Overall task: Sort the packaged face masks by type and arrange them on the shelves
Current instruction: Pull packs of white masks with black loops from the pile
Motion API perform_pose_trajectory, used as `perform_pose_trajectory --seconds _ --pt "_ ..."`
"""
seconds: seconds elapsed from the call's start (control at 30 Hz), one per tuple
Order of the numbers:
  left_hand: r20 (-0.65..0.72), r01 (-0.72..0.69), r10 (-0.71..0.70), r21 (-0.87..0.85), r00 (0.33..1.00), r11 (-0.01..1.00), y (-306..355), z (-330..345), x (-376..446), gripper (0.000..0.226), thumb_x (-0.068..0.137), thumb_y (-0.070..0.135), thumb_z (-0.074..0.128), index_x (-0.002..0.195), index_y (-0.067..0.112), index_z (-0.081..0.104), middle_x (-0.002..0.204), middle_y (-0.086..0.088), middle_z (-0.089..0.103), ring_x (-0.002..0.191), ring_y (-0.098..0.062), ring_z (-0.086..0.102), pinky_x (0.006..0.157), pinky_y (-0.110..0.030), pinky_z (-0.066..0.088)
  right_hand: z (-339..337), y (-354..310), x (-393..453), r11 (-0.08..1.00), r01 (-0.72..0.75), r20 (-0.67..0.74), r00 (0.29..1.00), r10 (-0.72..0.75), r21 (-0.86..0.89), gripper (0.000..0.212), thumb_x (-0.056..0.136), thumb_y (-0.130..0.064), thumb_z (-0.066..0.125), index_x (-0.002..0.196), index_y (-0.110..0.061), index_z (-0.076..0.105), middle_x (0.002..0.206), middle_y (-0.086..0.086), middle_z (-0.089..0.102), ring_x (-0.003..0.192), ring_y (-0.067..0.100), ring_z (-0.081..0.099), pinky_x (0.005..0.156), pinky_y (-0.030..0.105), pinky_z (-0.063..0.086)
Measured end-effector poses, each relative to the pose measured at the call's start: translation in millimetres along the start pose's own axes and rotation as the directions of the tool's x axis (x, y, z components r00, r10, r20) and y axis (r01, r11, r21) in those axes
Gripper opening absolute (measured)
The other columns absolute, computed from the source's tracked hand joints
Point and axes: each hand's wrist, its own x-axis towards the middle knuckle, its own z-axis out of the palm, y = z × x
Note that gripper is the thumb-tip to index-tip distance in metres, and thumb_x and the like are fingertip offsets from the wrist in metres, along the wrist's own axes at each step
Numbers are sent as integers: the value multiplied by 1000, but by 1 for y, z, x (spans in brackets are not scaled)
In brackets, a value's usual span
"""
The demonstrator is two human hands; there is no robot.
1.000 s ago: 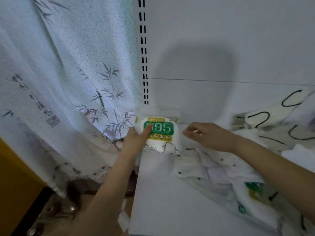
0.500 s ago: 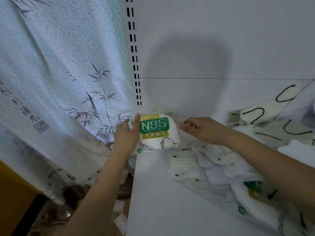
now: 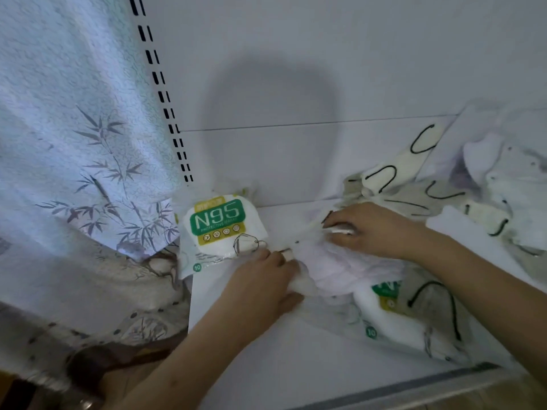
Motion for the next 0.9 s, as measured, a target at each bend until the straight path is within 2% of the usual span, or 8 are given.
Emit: perform_pose_trajectory --seconds 0.1,0.23,0.33,0.43,0.5,0.6,0.73,0.9 --pt "-117 -49 42 -58 992 997 -1 -9 -1 43 98 33 48 141 38 52 122 5 67 111 -18 60 92 -30 46 -2 5 -9 985 -95 -16 996 93 -147 65 85 -75 19 88 -31 66 92 -9 66 96 9 61 82 30 38" --pt "-187 -37 -27 -333 982 942 -1 -34 8 28 93 35 60 120 43 64 98 10 75 86 -10 69 80 -28 54 -11 -18 -25 978 -88 54 995 79 189 87 73 -89 29 143 -39 43 152 -19 37 139 -1 30 116 30 25" --pt "-308 -70 -99 -494 946 867 4 -54 23 22 84 40 73 104 38 65 83 12 73 68 -6 66 68 -34 56 -16 -51 -27 973 -9 -72 997 26 229 64 74 -71 63 129 -40 52 126 -24 57 111 -7 52 93 16 42" --pt "-393 -112 -114 -509 912 854 5 -69 36 34 78 46 79 107 36 65 93 15 70 83 -1 64 76 -25 54 -16 -54 -21 991 13 -316 948 31 136 18 85 -40 69 89 -23 66 78 -9 67 71 2 60 66 28 49" --pt "-431 -127 -205 -626 879 770 0 -68 40 53 78 43 80 124 32 58 108 13 66 96 -1 62 83 -18 52 -21 -42 -18 957 -51 -373 914 160 287 32 87 -39 67 78 -8 65 68 6 64 61 9 57 60 30 44" --pt "-293 -32 -438 -858 850 513 1 -59 40 64 82 41 78 138 27 48 120 9 63 105 0 62 85 -14 53 -36 -30 -20 661 -113 -275 848 453 742 66 78 -58 66 93 6 67 94 26 69 81 28 70 77 38 53" --pt "27 107 -347 -971 938 212 13 -52 54 78 70 71 68 135 29 56 124 10 69 112 -6 66 100 -34 53 -45 -31 -20 310 -48 -117 862 493 950 24 98 -29 53 95 -14 72 99 2 76 99 17 69 98 32 48" --pt "108 150 -349 -984 931 93 17 -53 62 23 92 25 71 111 12 72 102 -4 78 95 -24 75 91 -45 59 -34 -24 -19 499 -184 -82 881 465 847 32 97 -53 47 102 -29 67 95 -20 72 96 8 65 107 38 43"
